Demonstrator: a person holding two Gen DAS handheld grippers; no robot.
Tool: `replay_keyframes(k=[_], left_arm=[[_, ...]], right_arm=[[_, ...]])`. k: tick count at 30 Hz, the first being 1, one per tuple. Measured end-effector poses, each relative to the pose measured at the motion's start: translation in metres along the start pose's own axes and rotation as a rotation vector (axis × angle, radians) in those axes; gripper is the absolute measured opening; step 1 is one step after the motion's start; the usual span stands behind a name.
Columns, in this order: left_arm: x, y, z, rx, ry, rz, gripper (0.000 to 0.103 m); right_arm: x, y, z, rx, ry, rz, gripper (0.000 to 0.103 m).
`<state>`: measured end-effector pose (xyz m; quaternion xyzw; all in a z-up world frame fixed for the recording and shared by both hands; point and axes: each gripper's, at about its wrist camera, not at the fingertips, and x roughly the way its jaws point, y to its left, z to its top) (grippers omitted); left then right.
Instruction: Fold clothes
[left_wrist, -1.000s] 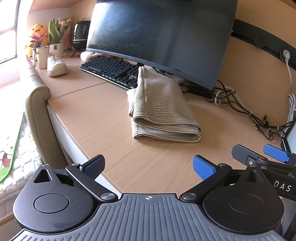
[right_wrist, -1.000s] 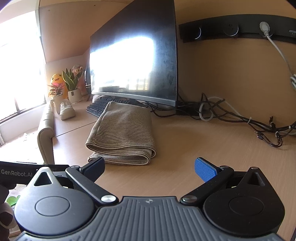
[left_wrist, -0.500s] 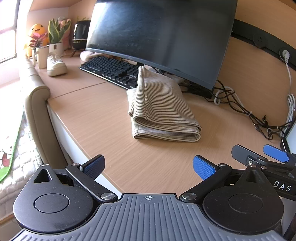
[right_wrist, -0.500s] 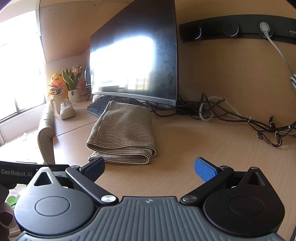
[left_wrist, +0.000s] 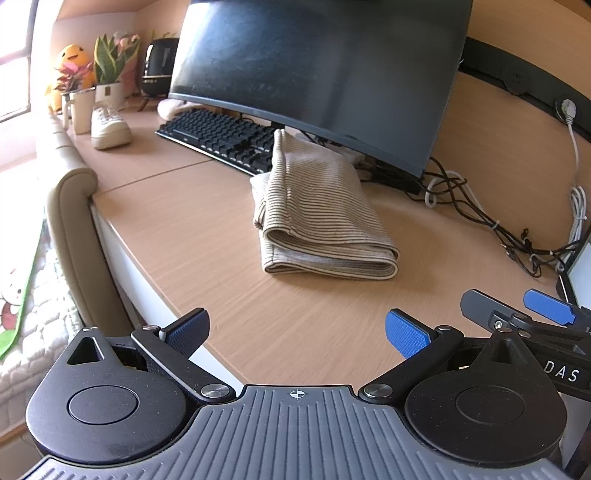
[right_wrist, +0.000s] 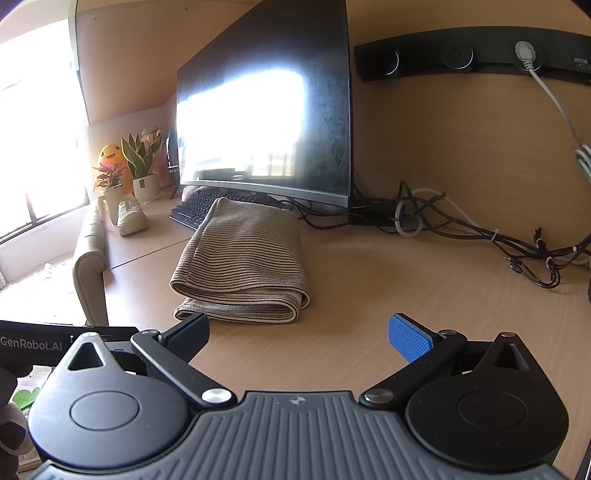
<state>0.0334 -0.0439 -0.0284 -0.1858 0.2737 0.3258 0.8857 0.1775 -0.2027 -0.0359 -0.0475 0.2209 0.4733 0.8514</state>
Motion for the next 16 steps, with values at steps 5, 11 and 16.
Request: replay_keyframes(k=[5,11,16], left_arm=[[0.0016,0.0012,-0.0004,-0.005,0.008,-0.005,0.103],[0.0036,-0.0006,-0.0006,0.005,0.001,-0.008,0.103],[0.0072,-0.0012,-0.0012,-0.002,0.009,-0.017,0.103]], right_arm=[[0.0010,-0.0001,-0.0003,-0.001,0.005,-0.002,0.103],[0.0015,-0.0023,-0.0008,-0.003,0.009,-0.006,0.103],[0.0026,-0.0037,-0.0015,-0.007,0.016,-0.012,0.103]])
